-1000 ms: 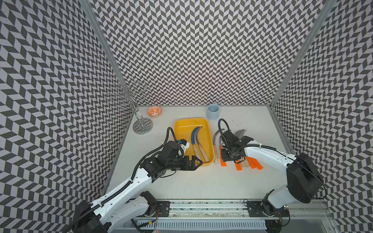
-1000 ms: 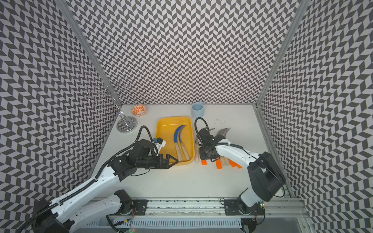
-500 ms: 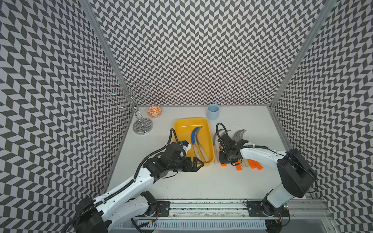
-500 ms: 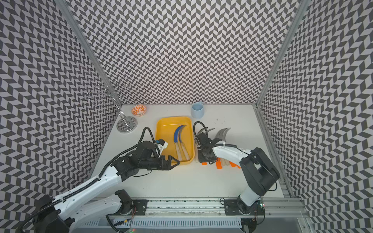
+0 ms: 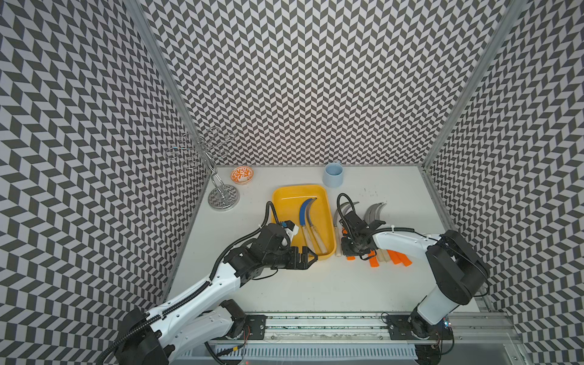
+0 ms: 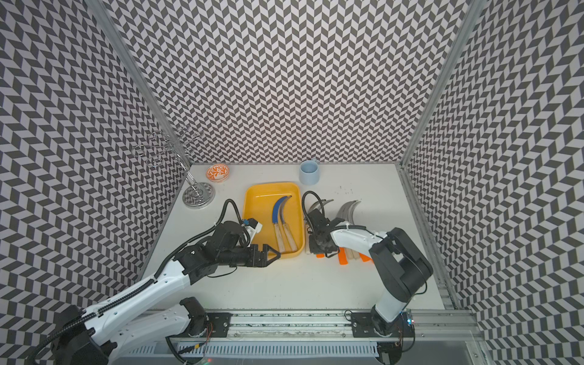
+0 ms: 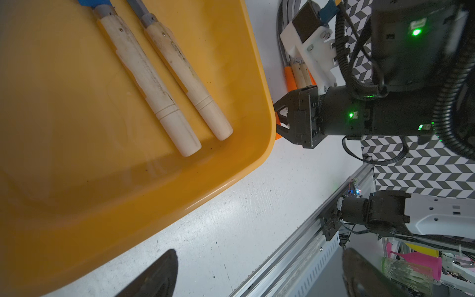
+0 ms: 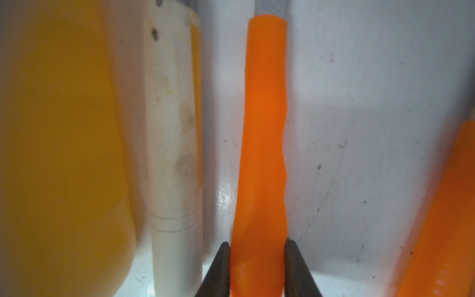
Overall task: Put small sickles into storage boxes
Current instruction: Pick up the sickle at the center of the board.
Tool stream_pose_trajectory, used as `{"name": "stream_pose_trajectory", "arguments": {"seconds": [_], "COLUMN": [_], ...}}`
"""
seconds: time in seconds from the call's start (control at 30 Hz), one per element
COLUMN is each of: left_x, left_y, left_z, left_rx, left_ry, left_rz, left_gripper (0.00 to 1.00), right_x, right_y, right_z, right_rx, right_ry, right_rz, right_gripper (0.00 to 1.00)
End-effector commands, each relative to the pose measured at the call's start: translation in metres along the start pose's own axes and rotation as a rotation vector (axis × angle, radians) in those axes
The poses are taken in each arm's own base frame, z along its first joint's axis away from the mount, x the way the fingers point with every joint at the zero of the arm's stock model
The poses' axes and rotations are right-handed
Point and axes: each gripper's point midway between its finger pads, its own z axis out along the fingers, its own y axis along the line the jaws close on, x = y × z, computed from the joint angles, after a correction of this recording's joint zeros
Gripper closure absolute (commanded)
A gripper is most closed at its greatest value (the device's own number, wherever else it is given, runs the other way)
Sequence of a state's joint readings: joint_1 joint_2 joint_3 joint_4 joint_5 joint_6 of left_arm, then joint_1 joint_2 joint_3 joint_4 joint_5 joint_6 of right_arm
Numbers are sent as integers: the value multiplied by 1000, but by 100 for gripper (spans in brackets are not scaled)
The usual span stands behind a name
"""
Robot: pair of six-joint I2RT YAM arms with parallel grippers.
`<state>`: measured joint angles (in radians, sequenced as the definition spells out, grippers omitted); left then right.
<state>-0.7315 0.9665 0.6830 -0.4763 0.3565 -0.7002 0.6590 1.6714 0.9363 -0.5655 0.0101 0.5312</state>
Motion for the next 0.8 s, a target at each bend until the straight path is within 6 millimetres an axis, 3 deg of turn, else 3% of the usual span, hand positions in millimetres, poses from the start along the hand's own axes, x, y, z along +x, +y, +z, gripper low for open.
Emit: {"name": "stream_pose_trajectory", "arguments": {"seconds": [0.0, 0.27, 0.77], "left_x": [-11, -18, -42], "left_y": [-9, -12, -25], "left_z": [-10, -14, -17], "left_rx": [7, 7, 3], "left_ry": [-43, -56, -82], "left_rz": [23, 29, 60], "left_gripper": [0, 0, 0], "right_x": [16, 0, -22], "right_y": [-9, -9, -12], "right_z": [10, -9, -52], "right_rx": [38, 37, 1], "right_ry": [52, 23, -44], "right_rz": [6, 19, 40], "right_gripper": [81, 89, 90]}}
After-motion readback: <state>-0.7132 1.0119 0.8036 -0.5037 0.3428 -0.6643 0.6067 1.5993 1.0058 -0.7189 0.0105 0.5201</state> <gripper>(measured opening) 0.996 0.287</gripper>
